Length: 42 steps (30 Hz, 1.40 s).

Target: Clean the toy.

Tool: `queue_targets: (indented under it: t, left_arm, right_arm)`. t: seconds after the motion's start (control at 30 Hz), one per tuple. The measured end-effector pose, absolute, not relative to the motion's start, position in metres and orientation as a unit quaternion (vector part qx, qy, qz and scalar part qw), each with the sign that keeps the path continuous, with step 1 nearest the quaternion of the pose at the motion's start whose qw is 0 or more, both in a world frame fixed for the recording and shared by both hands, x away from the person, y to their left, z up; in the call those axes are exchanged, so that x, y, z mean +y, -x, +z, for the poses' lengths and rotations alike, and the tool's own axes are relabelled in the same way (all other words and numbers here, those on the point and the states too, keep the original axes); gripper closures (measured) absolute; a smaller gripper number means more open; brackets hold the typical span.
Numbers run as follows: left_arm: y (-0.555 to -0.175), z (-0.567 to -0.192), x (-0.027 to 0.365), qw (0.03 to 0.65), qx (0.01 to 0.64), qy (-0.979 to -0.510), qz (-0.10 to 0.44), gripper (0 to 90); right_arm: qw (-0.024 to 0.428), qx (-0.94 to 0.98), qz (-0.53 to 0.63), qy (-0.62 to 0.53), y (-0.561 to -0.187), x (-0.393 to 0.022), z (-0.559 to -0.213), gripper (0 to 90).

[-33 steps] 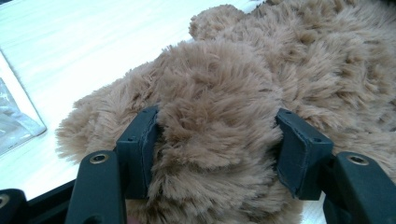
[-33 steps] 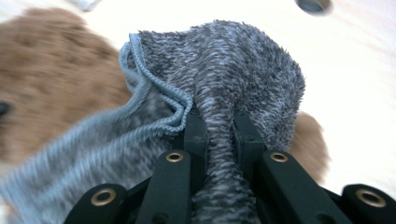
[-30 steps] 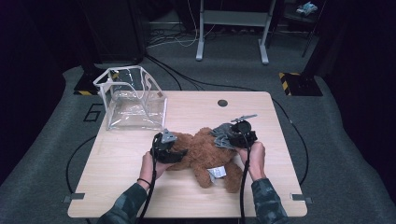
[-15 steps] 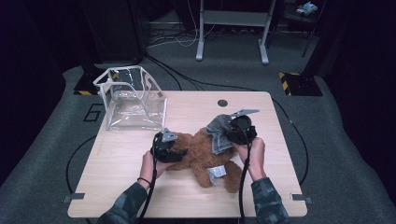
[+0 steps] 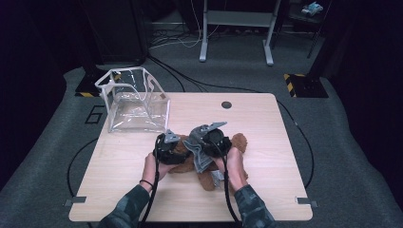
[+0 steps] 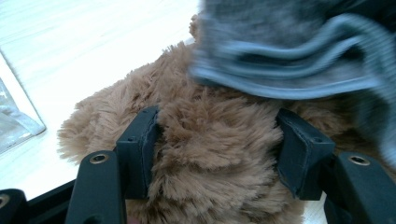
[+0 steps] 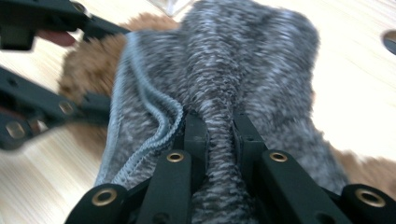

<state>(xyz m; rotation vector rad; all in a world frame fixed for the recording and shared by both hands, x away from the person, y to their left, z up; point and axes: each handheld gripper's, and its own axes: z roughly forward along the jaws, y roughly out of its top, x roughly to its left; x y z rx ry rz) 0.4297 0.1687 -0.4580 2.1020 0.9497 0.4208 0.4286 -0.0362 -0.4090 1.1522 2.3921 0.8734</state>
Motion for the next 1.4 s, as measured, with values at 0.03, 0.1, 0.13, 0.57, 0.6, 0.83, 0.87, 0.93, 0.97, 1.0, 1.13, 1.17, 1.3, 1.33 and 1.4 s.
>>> queue_targets:
  t: [0.03, 0.1, 0.13, 0.57, 0.6, 0.83, 0.87, 0.93, 0.97, 1.0, 1.13, 1.17, 1.3, 1.33, 1.4]
  left_arm:
    - [-0.43, -0.458, 0.169, 0.388, 0.374, -0.826, 0.164, 37.7]
    - [-0.43, -0.459, 0.169, 0.392, 0.374, -0.825, 0.163, 37.8]
    - [-0.43, -0.458, 0.169, 0.392, 0.373, -0.825, 0.162, 37.8]
    - [-0.431, -0.459, 0.169, 0.397, 0.374, -0.822, 0.162, 37.9]
    - [-0.431, -0.459, 0.169, 0.396, 0.375, -0.822, 0.163, 37.9]
    - [-0.432, -0.459, 0.171, 0.396, 0.378, -0.821, 0.16, 37.9]
    - [-0.431, -0.459, 0.17, 0.394, 0.378, -0.822, 0.162, 37.9]
    - [-0.431, -0.458, 0.17, 0.393, 0.378, -0.822, 0.162, 37.9]
    - [-0.431, -0.458, 0.17, 0.392, 0.379, -0.822, 0.162, 37.9]
    - [-0.431, -0.458, 0.17, 0.393, 0.378, -0.823, 0.162, 37.8]
    - [-0.432, -0.458, 0.171, 0.391, 0.376, -0.824, 0.162, 37.8]
    - [-0.432, -0.459, 0.171, 0.393, 0.378, -0.823, 0.162, 37.8]
    - [-0.431, -0.459, 0.171, 0.394, 0.377, -0.823, 0.161, 37.8]
    - [-0.432, -0.459, 0.171, 0.394, 0.376, -0.823, 0.161, 37.8]
    - [-0.431, -0.459, 0.171, 0.397, 0.376, -0.822, 0.16, 37.8]
  right_arm:
    - [0.176, 0.841, 0.303, -0.412, -0.426, -0.04, -0.408, 80.3]
    - [0.185, 0.838, 0.3, -0.417, -0.423, -0.055, -0.407, 80.3]
    - [0.184, 0.835, 0.3, -0.422, -0.421, -0.062, -0.407, 80.4]
    - [0.192, 0.797, 0.284, -0.497, -0.42, -0.124, -0.424, 80.6]
    - [0.194, 0.797, 0.276, -0.501, -0.421, -0.127, -0.426, 80.5]
    - [0.215, 0.787, 0.323, -0.479, -0.413, -0.113, -0.39, 80.1]
    - [0.215, 0.791, 0.334, -0.465, -0.411, -0.104, -0.384, 80.1]
    - [0.21, 0.803, 0.345, -0.438, -0.41, -0.079, -0.377, 79.9]
    - [0.21, 0.81, 0.346, -0.424, -0.412, -0.07, -0.378, 79.8]
    - [0.204, 0.819, 0.341, -0.414, -0.415, -0.058, -0.38, 79.8]
    - [0.186, 0.847, 0.307, -0.392, -0.428, -0.023, -0.404, 79.7]
    - [0.19, 0.851, 0.296, -0.39, -0.43, -0.02, -0.41, 79.8]
    - [0.193, 0.846, 0.297, -0.398, -0.428, -0.033, -0.412, 80.0]
    - [0.198, 0.844, 0.292, -0.405, -0.427, -0.039, -0.41, 80.0]
    - [0.203, 0.836, 0.291, -0.419, -0.424, -0.054, -0.409, 80.0]
